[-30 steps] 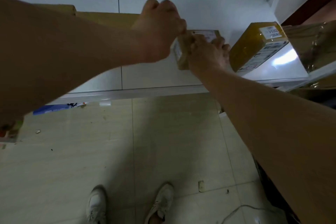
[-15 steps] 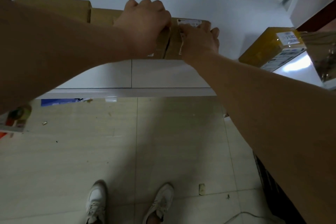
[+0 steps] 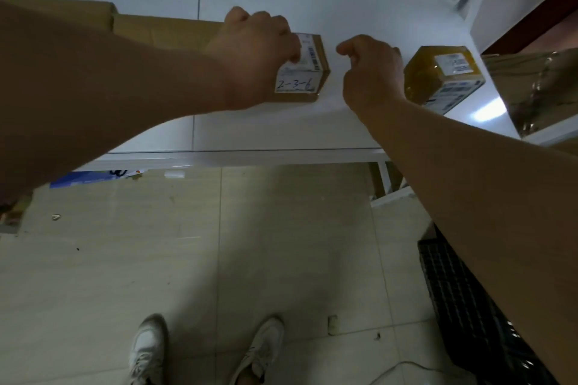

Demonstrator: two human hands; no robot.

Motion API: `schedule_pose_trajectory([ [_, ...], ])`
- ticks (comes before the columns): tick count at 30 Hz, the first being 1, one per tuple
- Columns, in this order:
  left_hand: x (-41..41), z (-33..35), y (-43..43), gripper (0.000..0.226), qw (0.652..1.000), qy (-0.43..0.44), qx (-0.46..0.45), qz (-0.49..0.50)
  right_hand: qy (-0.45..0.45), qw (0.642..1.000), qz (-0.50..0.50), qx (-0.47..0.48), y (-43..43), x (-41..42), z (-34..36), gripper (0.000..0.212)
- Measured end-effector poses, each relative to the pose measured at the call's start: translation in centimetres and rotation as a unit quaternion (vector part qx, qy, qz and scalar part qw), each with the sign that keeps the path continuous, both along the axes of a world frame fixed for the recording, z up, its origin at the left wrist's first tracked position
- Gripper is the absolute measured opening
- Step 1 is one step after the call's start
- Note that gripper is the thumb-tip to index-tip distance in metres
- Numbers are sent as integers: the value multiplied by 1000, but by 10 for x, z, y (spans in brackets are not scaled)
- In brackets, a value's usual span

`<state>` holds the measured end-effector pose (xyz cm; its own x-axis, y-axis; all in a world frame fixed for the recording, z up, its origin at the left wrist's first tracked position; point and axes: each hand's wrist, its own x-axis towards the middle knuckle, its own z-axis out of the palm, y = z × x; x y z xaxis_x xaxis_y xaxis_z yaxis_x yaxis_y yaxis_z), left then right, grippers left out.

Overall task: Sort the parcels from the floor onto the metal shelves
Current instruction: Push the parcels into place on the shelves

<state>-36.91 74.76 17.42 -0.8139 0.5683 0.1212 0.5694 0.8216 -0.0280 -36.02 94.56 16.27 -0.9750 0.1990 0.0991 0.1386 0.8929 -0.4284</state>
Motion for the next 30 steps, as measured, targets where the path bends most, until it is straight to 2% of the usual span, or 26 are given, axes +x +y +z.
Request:
schedule_pose_trajectory([
  [3,4,2,27,56,1000,0,-7,-18,29,999,-10,15,24,6,5,47],
  [7,7,7,74,58,999,2,10,-36,83,994,21,71,52,20,14,34],
  [10,8,6,112,59,999,10,22,-46,111,990,-8,88,78,25,20,30],
  [12,8,4,136,62,999,1,20,-47,83,991,-43,100,95,26,23,34],
  [15,4,2,157,65,999,-1,13,-31,-28,992,-89,79,113,25,24,51],
  [18,-3,0,159,64,1000,12,7,-7,-86,989,-112,42,117,23,17,56],
  [25,-18,-2,133,62,997,31,-25,65,-23,998,-42,-27,84,8,6,48],
  [30,-20,-3,93,66,993,14,-11,118,0,999,-8,-32,54,-10,1,53],
])
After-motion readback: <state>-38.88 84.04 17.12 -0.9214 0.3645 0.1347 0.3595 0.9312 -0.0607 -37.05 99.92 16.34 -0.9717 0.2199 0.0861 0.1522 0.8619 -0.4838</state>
